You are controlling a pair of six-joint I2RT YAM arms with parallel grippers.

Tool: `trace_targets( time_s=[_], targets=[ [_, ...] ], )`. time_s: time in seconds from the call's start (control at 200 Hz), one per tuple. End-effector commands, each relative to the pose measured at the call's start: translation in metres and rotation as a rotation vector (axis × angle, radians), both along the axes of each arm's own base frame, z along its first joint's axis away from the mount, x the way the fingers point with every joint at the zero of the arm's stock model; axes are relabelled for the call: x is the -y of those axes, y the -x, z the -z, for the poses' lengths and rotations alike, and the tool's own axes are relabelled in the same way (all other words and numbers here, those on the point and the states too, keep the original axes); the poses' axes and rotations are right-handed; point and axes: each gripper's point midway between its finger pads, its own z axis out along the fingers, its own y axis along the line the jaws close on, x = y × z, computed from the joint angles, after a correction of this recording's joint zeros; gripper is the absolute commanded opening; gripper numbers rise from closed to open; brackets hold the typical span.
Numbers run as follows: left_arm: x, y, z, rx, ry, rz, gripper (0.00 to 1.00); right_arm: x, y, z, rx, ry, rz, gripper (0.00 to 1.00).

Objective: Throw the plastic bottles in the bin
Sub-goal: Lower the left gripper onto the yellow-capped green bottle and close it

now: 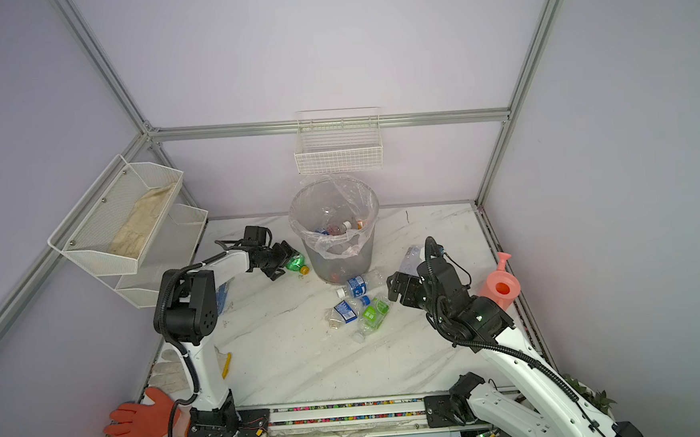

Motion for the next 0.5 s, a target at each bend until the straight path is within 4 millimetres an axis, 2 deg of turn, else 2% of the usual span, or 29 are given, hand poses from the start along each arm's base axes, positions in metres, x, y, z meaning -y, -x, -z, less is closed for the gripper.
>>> trace_targets(
  time_s=[0.0,0.15,0.24,0.35,0.43,0.495],
  targets=[
    [0.008,0.002,0.016,-0.038,0.021,-0.001,0.85,0.003,-0.001,0.002,0.010,0.022,0.009,0.97],
    [0.011,0.001,0.026,-0.045,0.024,-0.004,0.79,0.004,0.000,0.001,0.012,0.021,0.009,0.97],
    [0.012,0.005,0.039,-0.067,0.034,-0.014,0.71,0.003,0.001,-0.002,0.014,0.014,0.003,0.97],
    [0.009,0.014,0.052,-0.098,0.026,-0.023,0.53,0.004,0.002,-0.005,0.022,0.010,0.001,0.97],
    [0.005,0.021,0.056,-0.105,0.005,-0.032,0.38,0.005,0.004,-0.007,0.027,0.005,0.003,0.97],
    [0.001,0.025,0.056,-0.107,-0.008,-0.036,0.30,0.006,0.005,-0.006,0.027,0.002,0.004,0.97]
  ],
)
